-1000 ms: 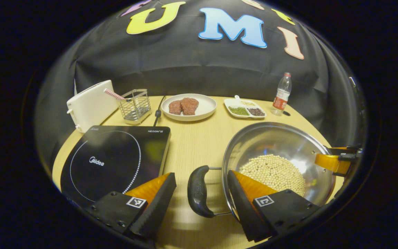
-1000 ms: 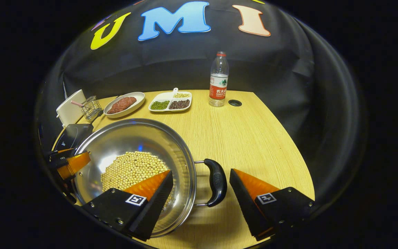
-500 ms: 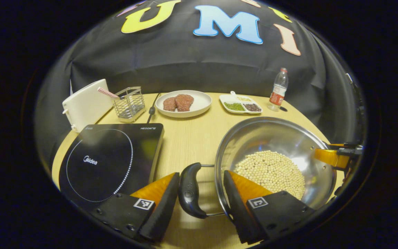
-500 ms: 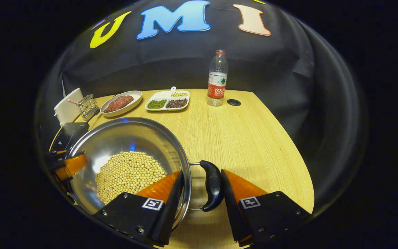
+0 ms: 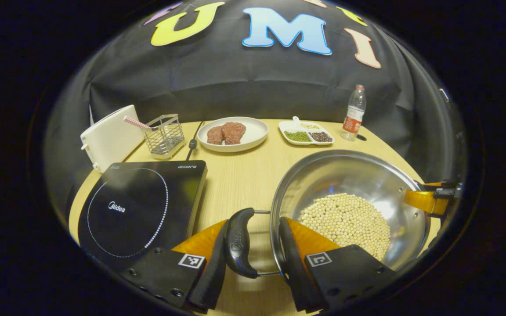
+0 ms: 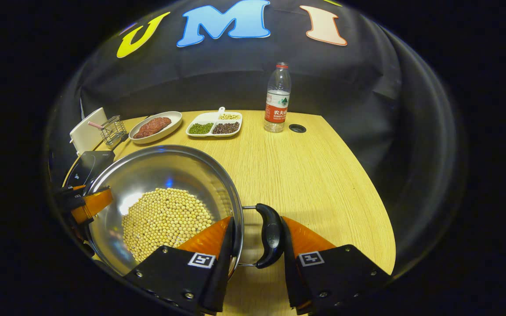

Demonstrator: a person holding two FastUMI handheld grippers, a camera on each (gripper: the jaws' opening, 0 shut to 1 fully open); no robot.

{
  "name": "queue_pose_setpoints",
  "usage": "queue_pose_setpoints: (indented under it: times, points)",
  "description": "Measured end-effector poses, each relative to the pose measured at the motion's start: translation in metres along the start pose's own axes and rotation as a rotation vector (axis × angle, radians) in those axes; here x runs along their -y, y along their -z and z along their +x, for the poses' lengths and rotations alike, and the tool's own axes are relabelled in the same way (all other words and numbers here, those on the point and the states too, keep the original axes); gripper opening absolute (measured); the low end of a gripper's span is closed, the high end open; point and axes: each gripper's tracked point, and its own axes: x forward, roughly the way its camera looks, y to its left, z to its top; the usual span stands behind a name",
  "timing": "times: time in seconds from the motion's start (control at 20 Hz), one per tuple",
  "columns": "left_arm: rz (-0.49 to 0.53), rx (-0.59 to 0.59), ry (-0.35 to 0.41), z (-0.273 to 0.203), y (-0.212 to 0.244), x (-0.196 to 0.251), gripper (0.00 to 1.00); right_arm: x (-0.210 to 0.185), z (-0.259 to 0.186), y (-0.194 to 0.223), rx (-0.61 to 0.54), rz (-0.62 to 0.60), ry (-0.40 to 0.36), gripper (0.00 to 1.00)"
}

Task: First push the handle of the pot to place it horizontally, then grasp the pot with both hands and set it on the induction cooktop.

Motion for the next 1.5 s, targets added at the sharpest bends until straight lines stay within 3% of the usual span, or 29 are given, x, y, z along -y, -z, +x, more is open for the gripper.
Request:
queue_pose_setpoints:
  times: [0.05, 0.1, 0.2, 0.3, 0.35, 0.55, 0.65, 0.75, 0.85, 0.9, 1.35, 1.4, 1.45, 1.5]
  points:
    - [-0.001, 0.007, -0.001, -0.003, -0.002, 0.002, 0.7, 0.002, -0.004, -0.003, 0.007, -0.001, 0.001, 0.55]
    - [-0.002, 0.012, -0.002, -0.007, -0.004, 0.004, 0.65, 0.004, -0.008, -0.004, 0.015, 0.001, 0.004, 0.54]
    - [-0.004, 0.025, -0.005, -0.015, -0.01, 0.008, 0.73, 0.008, -0.016, -0.008, 0.026, 0.007, 0.003, 0.54]
    - [-0.003, 0.033, -0.01, -0.024, -0.015, 0.011, 0.69, 0.011, -0.023, -0.011, 0.032, 0.008, 0.0, 0.54]
    - [-0.003, 0.039, -0.018, -0.03, -0.017, 0.013, 0.73, 0.013, -0.028, -0.011, 0.036, 0.006, -0.002, 0.54]
    - [-0.012, 0.056, -0.053, -0.058, -0.019, 0.013, 0.65, 0.013, -0.048, -0.014, 0.052, -0.013, -0.019, 0.54]
    - [-0.025, 0.063, -0.066, -0.069, -0.018, 0.01, 0.72, 0.008, -0.055, -0.016, 0.058, -0.021, -0.032, 0.54]
    - [-0.028, 0.07, -0.066, -0.076, -0.018, 0.003, 0.69, 0.002, -0.062, -0.017, 0.066, -0.022, -0.029, 0.54]
    - [-0.022, 0.083, -0.061, -0.082, -0.022, -0.009, 0.73, -0.008, -0.069, -0.018, 0.075, -0.019, -0.023, 0.54]
    - [-0.012, 0.089, -0.058, -0.085, -0.024, -0.017, 0.69, -0.015, -0.072, -0.019, 0.079, -0.012, -0.021, 0.54]
    - [0.006, 0.098, -0.033, -0.095, -0.035, -0.102, 0.69, -0.093, -0.09, -0.024, 0.083, 0.022, -0.002, 0.54]
    - [0.004, 0.099, -0.032, -0.094, -0.034, -0.111, 0.65, -0.101, -0.09, -0.025, 0.083, 0.021, 0.001, 0.54]
    - [0.0, 0.097, -0.03, -0.095, -0.033, -0.118, 0.69, -0.109, -0.091, -0.025, 0.085, 0.018, 0.005, 0.54]
    - [-0.007, 0.096, -0.027, -0.095, -0.032, -0.127, 0.65, -0.115, -0.093, -0.026, 0.087, 0.013, 0.009, 0.54]
